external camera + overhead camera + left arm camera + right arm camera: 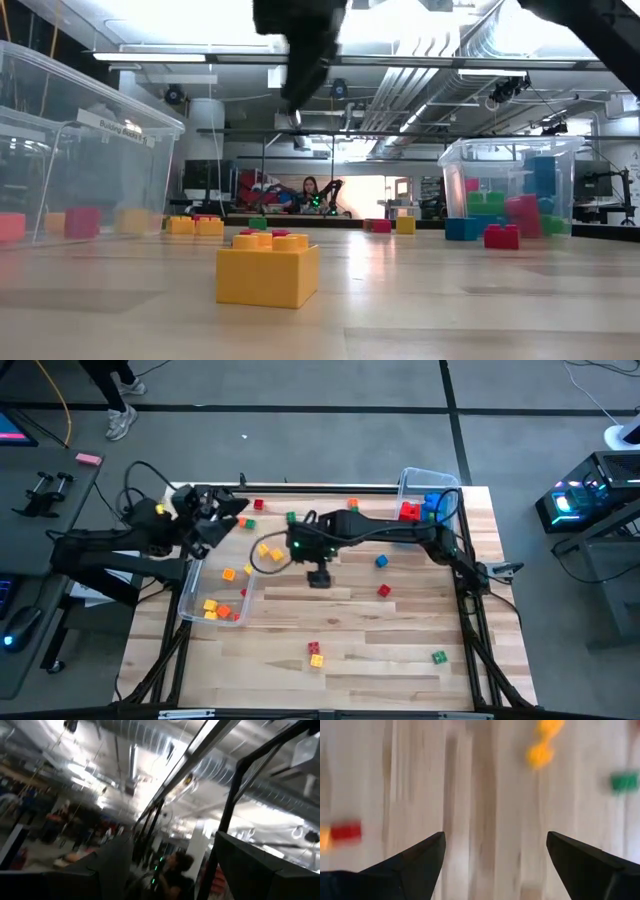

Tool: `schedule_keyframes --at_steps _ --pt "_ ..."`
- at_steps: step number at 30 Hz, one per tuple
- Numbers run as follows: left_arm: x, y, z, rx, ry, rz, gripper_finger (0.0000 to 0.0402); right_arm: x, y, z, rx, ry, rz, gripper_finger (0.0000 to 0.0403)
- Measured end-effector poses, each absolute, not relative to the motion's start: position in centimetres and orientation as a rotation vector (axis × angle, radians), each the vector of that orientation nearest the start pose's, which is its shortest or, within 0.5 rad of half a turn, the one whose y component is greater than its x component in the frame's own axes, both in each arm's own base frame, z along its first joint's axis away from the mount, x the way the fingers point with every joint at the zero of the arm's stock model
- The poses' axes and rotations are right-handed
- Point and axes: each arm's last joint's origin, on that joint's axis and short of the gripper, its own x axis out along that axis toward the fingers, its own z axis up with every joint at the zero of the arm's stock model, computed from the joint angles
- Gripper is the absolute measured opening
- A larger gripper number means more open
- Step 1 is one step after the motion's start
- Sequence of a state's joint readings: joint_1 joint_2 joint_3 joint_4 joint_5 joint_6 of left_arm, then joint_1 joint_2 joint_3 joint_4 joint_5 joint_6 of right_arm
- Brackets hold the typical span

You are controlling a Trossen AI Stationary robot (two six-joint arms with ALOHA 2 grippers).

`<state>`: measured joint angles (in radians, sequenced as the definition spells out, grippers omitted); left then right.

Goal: Sort blocks by size
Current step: Put the small red game piece into the left transparent bin

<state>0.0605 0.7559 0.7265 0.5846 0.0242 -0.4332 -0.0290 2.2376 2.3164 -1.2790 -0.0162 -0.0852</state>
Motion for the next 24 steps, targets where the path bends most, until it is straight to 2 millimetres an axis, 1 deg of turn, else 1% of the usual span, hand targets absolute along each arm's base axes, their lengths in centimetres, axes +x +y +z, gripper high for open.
schedule_keyframes --at_steps 3,4,6,8,9,11,14,16,18,20,22,24 --pt "16.5 0.9 38.1 -0.405 -0.488 -0.072 0.0266 44.0 -0.3 30.3 -0.048 1.256 0.053 0.0343" --pt "16.8 0.9 38.0 -0.411 -0.475 -0.072 0.0266 43.1 0.0 30.5 -0.039 1.264 0.042 0.0343" --pt "17.2 0.8 37.6 -0.421 -0.441 -0.082 0.0266 40.8 0.4 30.4 -0.020 1.267 -0.014 0.0343" --pt "17.7 0.8 37.3 -0.419 -0.418 -0.092 0.0266 37.9 0.7 29.8 0.032 1.243 -0.111 0.0343" --pt "17.9 0.8 37.2 -0.418 -0.405 -0.098 0.0266 36.1 1.0 29.5 0.075 1.211 -0.163 0.0343" --pt "18.3 0.8 36.9 -0.417 -0.384 -0.106 0.0266 32.5 1.9 28.4 0.192 1.155 -0.260 0.0343" --pt "18.9 0.8 36.3 -0.418 -0.335 -0.096 0.0266 27.6 3.6 26.1 0.407 1.063 -0.388 0.0343" --pt "19.4 0.9 35.7 -0.421 -0.283 -0.083 0.0266 25.3 4.8 24.2 0.527 1.030 -0.452 0.0343" --pt "20.0 0.9 35.0 -0.427 -0.230 -0.066 0.0266 23.8 5.7 22.7 0.605 1.012 -0.499 0.0343" --pt "20.6 1.0 34.4 -0.430 -0.185 -0.053 0.0266 23.0 6.5 21.3 0.615 1.033 -0.534 0.0343" --pt "21.3 1.0 33.7 -0.433 -0.147 -0.043 0.0266 22.8 6.7 20.2 0.586 1.044 -0.572 0.0343" --pt "22.2 1.1 32.9 -0.436 -0.103 -0.032 0.0266 23.0 6.4 19.5 0.553 1.037 -0.625 0.0343"
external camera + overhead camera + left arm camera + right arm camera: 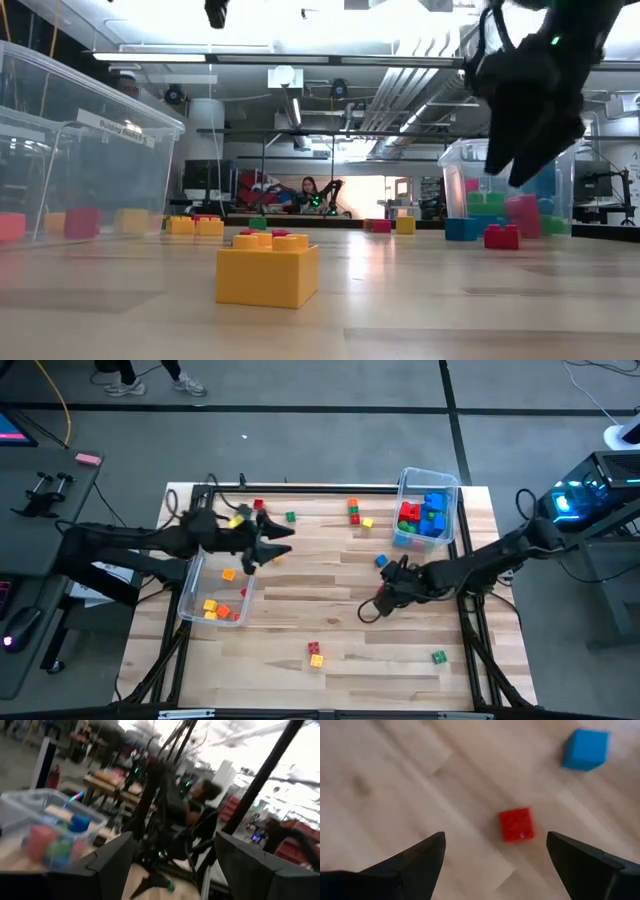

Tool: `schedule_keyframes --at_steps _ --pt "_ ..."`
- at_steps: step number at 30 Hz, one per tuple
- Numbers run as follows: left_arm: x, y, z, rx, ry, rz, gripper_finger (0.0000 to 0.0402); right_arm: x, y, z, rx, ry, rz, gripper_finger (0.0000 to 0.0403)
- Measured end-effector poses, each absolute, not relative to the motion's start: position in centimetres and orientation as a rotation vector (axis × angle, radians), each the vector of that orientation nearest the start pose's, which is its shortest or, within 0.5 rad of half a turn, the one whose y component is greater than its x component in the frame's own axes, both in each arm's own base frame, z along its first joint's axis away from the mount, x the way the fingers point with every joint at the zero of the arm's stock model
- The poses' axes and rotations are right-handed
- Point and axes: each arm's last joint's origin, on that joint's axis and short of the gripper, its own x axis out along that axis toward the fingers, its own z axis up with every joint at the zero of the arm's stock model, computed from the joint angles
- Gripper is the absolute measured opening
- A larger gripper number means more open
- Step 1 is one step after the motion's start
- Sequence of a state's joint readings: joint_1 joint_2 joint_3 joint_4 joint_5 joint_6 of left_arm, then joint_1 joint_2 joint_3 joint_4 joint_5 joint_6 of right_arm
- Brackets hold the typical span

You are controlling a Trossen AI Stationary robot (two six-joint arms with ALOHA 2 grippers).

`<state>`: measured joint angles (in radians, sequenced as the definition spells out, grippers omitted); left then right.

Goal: Sort blocks by size
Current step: Put the small red game piece into the left transparent bin

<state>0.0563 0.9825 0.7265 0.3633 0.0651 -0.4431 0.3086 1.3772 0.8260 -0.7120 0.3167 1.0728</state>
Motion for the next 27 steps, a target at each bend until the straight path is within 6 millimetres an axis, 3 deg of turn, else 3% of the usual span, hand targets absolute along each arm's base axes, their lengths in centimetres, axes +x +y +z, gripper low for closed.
schedule_keyframes --at_steps 4,10,21,24,27 --pt "24.1 1.2 31.0 -0.453 -0.012 0.012 0.0266 23.8 5.4 17.8 0.509 1.098 -0.677 0.0343" --pt "26.4 1.4 28.1 -0.539 0.105 0.054 0.0266 25.3 4.9 15.6 0.508 1.185 -0.613 0.0343" --pt "27.3 1.4 26.9 -0.581 0.146 0.060 0.0266 25.8 4.9 13.5 0.408 1.290 -0.586 0.0341" --pt "27.3 1.4 26.9 -0.581 0.144 0.069 0.0266 26.0 5.1 12.9 0.396 1.315 -0.560 0.0319" --pt "27.3 1.5 26.9 -0.587 0.136 0.083 0.0266 26.1 5.5 12.6 0.380 1.305 -0.565 0.0261"
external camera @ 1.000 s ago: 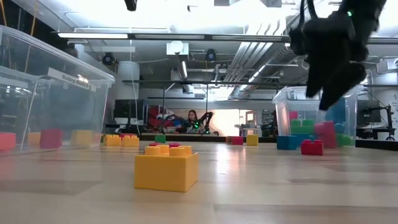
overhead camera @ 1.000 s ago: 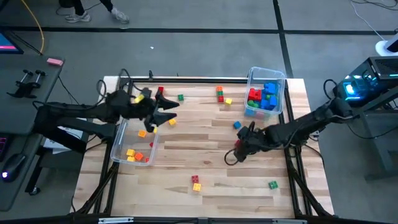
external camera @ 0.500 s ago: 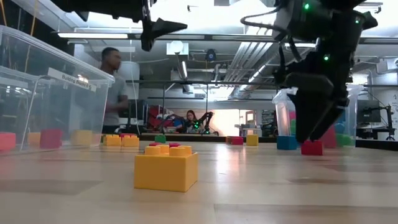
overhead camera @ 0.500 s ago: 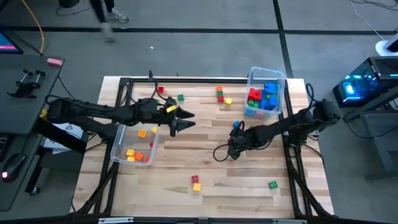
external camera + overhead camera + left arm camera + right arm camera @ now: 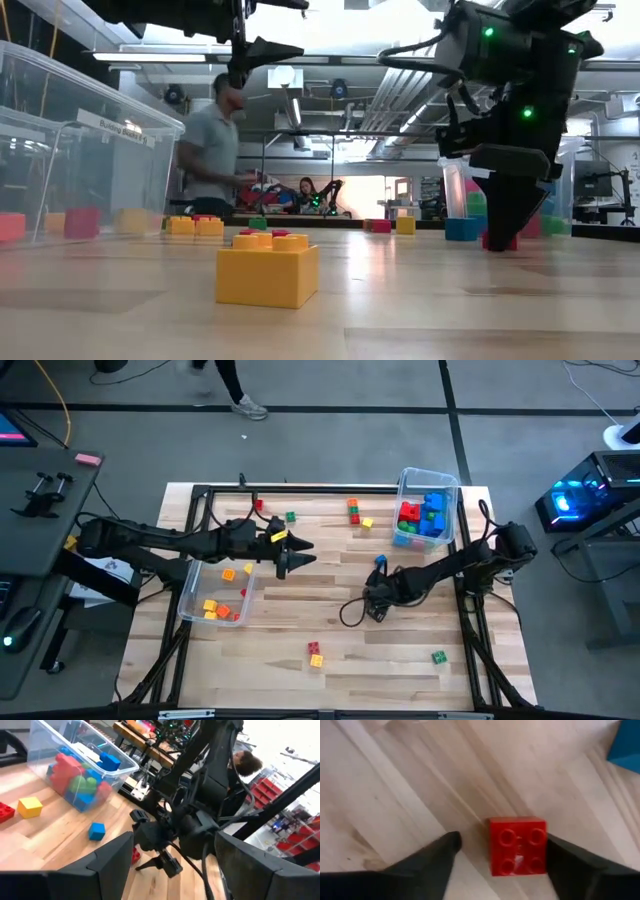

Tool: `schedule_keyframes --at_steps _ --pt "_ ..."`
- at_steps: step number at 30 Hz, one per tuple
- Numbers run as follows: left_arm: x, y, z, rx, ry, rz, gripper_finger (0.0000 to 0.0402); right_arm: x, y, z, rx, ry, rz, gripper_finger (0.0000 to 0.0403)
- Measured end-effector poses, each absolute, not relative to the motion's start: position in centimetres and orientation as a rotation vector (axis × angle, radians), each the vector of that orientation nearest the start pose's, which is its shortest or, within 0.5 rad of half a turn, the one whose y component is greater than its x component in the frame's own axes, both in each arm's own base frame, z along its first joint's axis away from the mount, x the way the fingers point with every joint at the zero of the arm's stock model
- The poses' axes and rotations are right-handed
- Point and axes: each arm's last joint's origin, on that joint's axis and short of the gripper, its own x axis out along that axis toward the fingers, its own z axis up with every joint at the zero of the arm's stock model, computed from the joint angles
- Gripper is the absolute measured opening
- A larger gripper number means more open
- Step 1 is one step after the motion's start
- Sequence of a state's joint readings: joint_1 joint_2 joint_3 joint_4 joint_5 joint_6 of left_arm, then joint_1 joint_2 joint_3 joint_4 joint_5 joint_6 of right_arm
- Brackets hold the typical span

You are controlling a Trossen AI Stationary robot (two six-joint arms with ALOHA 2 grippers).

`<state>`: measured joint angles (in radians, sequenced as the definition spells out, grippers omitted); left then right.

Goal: Sort blocks by size
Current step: Put the small red game piece into the left transparent bin

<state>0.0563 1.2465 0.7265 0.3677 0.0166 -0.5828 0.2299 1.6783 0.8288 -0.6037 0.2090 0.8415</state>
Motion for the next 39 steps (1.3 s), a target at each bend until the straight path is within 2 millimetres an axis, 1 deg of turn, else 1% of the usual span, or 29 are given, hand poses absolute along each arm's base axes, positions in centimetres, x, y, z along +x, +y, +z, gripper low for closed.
schedule_keyframes --at_steps 2,3,4,6,8,10,15,18,21,23,25,29,32,35,37,39 --pt "27.4 1.5 27.2 -0.608 0.108 0.076 0.0266 26.0 5.9 13.0 0.385 1.269 -0.577 0.0198" --pt "27.4 1.5 27.5 -0.618 0.075 0.066 0.0266 26.0 6.2 13.3 0.383 1.255 -0.578 0.0161" --pt "27.4 1.5 28.0 -0.621 0.034 0.054 0.0266 26.0 6.4 13.8 0.376 1.245 -0.569 0.0133" --pt "27.4 1.5 29.1 -0.622 -0.075 0.018 0.0266 26.6 6.9 15.3 0.361 1.191 -0.538 0.0137" --pt "27.2 1.6 30.4 -0.615 -0.205 -0.020 0.0266 28.2 7.3 17.9 0.352 1.044 -0.498 0.0137" --pt "26.8 1.8 31.7 -0.604 -0.343 -0.058 0.0266 30.0 7.4 20.2 0.321 0.899 -0.484 0.0137" --pt "25.4 2.2 34.3 -0.572 -0.638 -0.136 0.0266 36.4 6.1 25.2 0.295 0.519 -0.372 0.0137" --pt "24.5 2.1 35.3 -0.582 -0.743 -0.180 0.0266 40.3 5.2 26.7 0.248 0.399 -0.349 0.0137" --pt "24.0 2.0 35.8 -0.613 -0.783 -0.220 0.0266 44.2 4.4 27.8 0.207 0.316 -0.265 0.0137" --pt "23.7 2.0 36.1 -0.643 -0.783 -0.262 0.0266 46.6 4.0 28.4 0.186 0.285 -0.219 0.0137" --pt "23.3 1.8 36.4 -0.685 -0.777 -0.323 0.0266 48.5 3.6 28.5 0.160 0.274 -0.185 0.0137" --pt "22.4 1.5 37.1 -0.722 -0.759 -0.435 0.0266 51.4 2.8 28.6 0.139 0.253 -0.123 0.0137" --pt "21.4 1.3 37.8 -0.718 -0.765 -0.487 0.0266 52.7 2.2 28.2 0.151 0.253 -0.065 0.0137" --pt "20.6 1.2 38.3 -0.706 -0.785 -0.503 0.0266 53.5 1.9 26.8 0.171 0.289 -0.033 0.0137" --pt "20.2 1.2 38.6 -0.692 -0.799 -0.507 0.0266 53.7 1.9 26.1 0.186 0.309 -0.037 0.0137" --pt "19.9 1.2 38.8 -0.683 -0.809 -0.507 0.0266 53.8 2.0 25.9 0.185 0.311 -0.036 0.0137"
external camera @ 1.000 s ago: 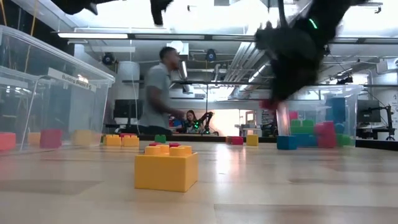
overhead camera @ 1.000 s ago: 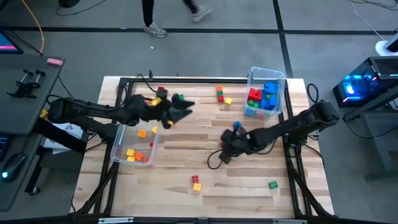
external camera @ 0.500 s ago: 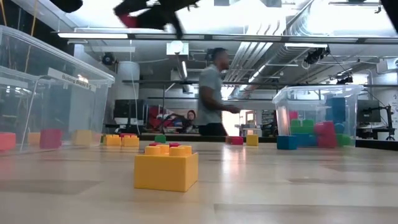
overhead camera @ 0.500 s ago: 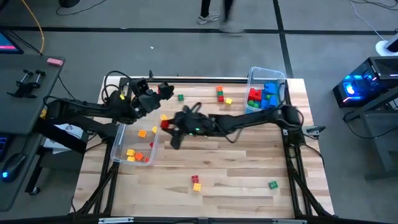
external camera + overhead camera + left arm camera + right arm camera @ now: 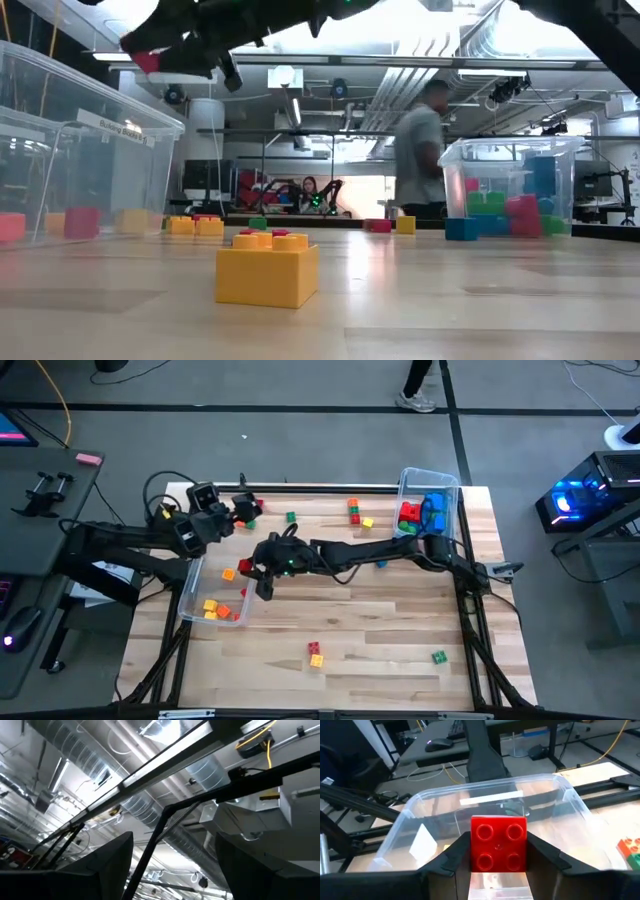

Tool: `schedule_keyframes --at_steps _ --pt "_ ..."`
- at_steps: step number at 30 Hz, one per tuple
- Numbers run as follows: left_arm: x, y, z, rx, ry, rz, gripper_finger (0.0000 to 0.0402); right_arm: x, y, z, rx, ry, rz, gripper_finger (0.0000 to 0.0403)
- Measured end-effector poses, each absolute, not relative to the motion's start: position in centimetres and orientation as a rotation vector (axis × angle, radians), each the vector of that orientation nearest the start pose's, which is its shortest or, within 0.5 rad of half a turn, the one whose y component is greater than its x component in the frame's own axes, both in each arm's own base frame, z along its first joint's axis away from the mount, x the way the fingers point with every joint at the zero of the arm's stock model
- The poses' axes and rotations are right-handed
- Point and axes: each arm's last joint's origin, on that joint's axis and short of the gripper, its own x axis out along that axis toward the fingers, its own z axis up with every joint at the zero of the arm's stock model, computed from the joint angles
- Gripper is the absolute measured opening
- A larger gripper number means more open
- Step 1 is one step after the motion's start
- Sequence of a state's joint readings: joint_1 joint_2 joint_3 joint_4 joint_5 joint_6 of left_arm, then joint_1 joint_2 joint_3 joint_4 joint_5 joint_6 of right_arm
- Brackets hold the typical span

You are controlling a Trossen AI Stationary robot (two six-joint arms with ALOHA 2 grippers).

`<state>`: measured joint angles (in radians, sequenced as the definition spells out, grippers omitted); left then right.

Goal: Sort blocks by size
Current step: Put the small red game piece into the left transparent bin, then put the small green game piece into the left transparent bin

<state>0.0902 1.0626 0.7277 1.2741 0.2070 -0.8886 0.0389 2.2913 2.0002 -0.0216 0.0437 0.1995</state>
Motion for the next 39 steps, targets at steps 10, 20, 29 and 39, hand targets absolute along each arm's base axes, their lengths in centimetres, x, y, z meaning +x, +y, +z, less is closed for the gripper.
schedule_keyframes --at_steps 10,20,29,39 --pt "19.8 1.9 38.8 -0.721 -0.803 -0.516 0.0266 53.4 1.5 26.7 0.207 0.318 -0.082 0.0335" --pt "18.8 3.3 39.2 -0.684 -0.780 -0.561 0.0266 50.8 1.0 30.5 0.167 0.397 -0.067 0.0341" --pt "18.4 4.3 39.2 -0.610 -0.758 -0.546 0.0266 45.5 1.1 32.8 0.040 0.738 -0.089 0.0331" --pt "21.2 5.1 36.1 -0.626 -0.426 -0.271 0.0266 35.6 2.8 29.3 0.105 1.122 -0.162 0.0332"
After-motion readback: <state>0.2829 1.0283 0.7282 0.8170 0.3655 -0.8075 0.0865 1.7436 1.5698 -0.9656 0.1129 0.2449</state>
